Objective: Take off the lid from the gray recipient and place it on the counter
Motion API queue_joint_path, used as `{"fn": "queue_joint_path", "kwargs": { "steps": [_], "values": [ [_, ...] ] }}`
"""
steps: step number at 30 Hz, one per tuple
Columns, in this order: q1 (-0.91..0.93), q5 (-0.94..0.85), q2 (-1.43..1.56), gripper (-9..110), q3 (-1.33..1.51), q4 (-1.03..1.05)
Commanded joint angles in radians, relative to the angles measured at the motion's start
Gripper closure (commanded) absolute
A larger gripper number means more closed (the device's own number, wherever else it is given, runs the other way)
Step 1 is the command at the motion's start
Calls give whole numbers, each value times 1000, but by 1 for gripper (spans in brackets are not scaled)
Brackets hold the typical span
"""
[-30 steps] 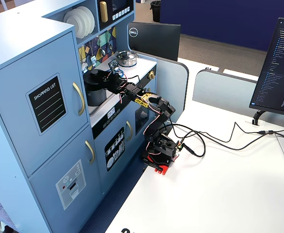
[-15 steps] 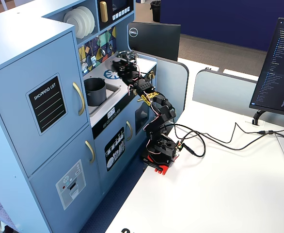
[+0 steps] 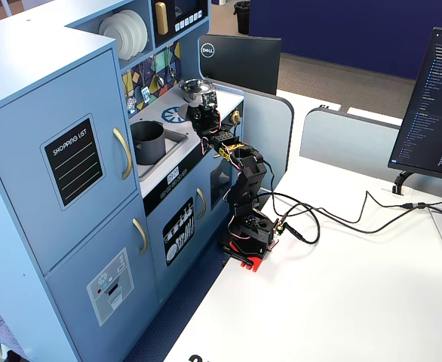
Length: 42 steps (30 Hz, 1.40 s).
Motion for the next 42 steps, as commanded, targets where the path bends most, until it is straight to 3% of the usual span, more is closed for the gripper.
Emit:
{"fn": "queue_joint_path", "kwargs": {
  "steps": [1,35,42],
  "values": [
    [8,6,-14,101,6,-77],
    [3,-5,-153,101,57,-196],
    [6,11,-144,84,69,-222]
  ]
}}
